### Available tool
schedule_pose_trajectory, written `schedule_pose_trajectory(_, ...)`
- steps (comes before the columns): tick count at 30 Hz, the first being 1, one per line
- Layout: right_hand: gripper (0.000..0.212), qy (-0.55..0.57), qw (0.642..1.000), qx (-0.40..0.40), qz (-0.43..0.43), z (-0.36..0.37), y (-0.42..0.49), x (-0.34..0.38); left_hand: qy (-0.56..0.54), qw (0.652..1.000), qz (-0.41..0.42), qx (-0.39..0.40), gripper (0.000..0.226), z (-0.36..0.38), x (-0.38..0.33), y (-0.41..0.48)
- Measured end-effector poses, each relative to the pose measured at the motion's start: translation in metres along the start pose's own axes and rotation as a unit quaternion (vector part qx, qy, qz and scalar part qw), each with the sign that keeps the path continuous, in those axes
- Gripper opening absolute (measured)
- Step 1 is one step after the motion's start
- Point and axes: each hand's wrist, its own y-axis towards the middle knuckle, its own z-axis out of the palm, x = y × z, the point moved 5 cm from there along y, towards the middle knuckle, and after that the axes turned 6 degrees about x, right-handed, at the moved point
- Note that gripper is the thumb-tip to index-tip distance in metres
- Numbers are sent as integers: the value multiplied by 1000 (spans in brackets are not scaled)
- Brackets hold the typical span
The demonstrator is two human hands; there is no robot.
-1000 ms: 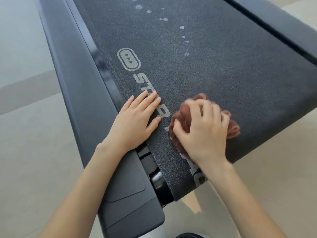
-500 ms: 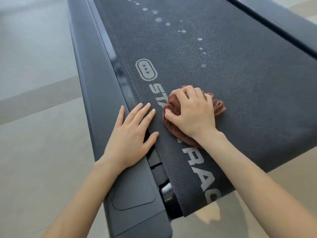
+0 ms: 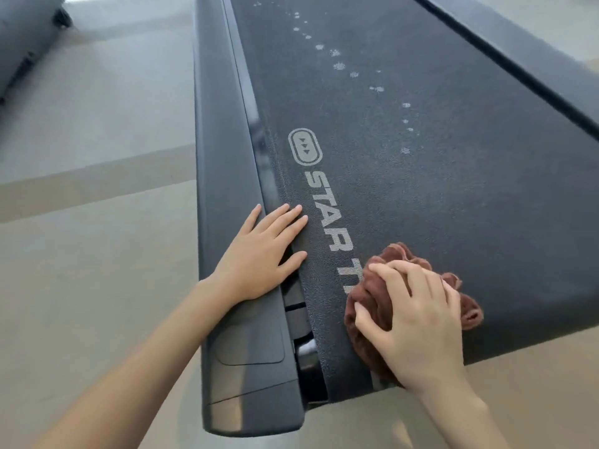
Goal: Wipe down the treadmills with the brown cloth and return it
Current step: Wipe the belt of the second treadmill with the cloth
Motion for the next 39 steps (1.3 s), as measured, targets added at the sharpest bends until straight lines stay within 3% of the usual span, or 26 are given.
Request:
schedule_pose_trajectory(6,45,-13,1000,10,8,10,63,0,4,1000,8,10,60,-1,0,0)
schedule_pose_trajectory(13,45,-25,999,14,46,29,155,-15,32,995,89,33,57,-16,36,17)
schedule_pose_trajectory(23,50,-96,980,-48,170,27,77,28,20,968,243,66,58,-13,61,113)
schedule_pose_trajectory(34,36,-89,957,-66,268,24,113,18,-5,960,275,42,59,-5,60,110)
schedule_pose_trajectory(39,38,-98,948,-47,300,23,74,50,-4,956,291,46,59,-3,59,114)
